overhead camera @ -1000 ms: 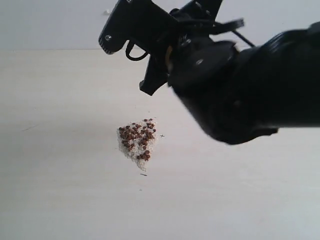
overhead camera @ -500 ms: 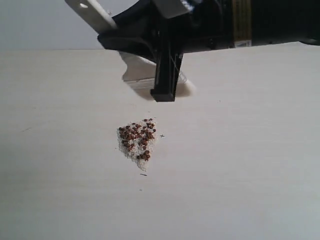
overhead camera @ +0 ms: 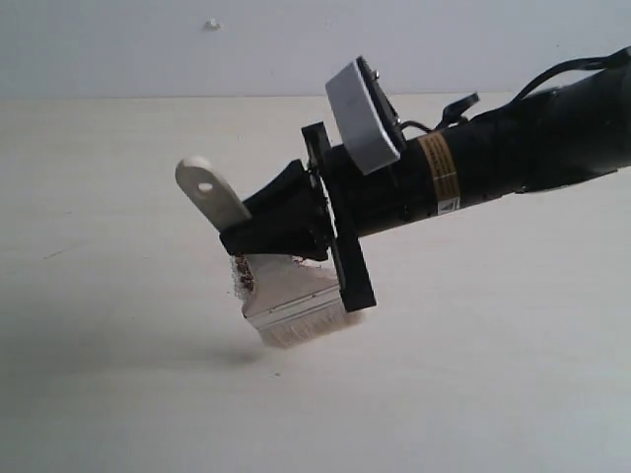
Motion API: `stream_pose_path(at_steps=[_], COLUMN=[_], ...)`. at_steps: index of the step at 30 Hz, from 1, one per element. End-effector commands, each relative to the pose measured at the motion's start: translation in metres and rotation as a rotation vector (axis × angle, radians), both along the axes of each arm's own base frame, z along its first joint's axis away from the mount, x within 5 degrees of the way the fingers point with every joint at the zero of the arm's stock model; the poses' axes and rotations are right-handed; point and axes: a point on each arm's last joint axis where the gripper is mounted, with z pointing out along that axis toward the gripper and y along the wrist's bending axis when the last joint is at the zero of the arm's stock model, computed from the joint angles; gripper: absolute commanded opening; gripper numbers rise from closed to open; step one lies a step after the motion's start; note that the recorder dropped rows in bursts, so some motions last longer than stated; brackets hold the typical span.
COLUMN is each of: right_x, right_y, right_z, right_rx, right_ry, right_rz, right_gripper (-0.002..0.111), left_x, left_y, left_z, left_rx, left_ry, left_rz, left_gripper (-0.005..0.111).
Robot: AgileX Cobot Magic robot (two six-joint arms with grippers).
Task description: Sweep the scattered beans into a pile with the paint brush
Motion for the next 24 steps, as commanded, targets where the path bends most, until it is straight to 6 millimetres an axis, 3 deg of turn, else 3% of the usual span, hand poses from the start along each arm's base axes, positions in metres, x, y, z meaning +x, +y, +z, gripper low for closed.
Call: stream_pose_path(at_steps=[1,11,24], right_x=[0.003,0.005,0.014], right_y=[0.0,0.001,0.004], right_z=[-0.022,-0.042,-0.037], right_rx=[-0.007,-0.02,0.035], right_ry=[0.038,0.05,-0.035], right_rz=[0.006,0.009,-0.032], right_gripper=[0.0,0.0,0.0], left_x=[0.0,0.0,0.0], left_y=[0.0,0.0,0.0], left_z=[-0.001,-0.001,-0.001], left_rx=[-0.005,-0.005,-0.005], left_ry=[-0.003,-0.003,-0.003], left_rz=[0.002,0.002,0.002], left_gripper=[0.0,0.0,0.0])
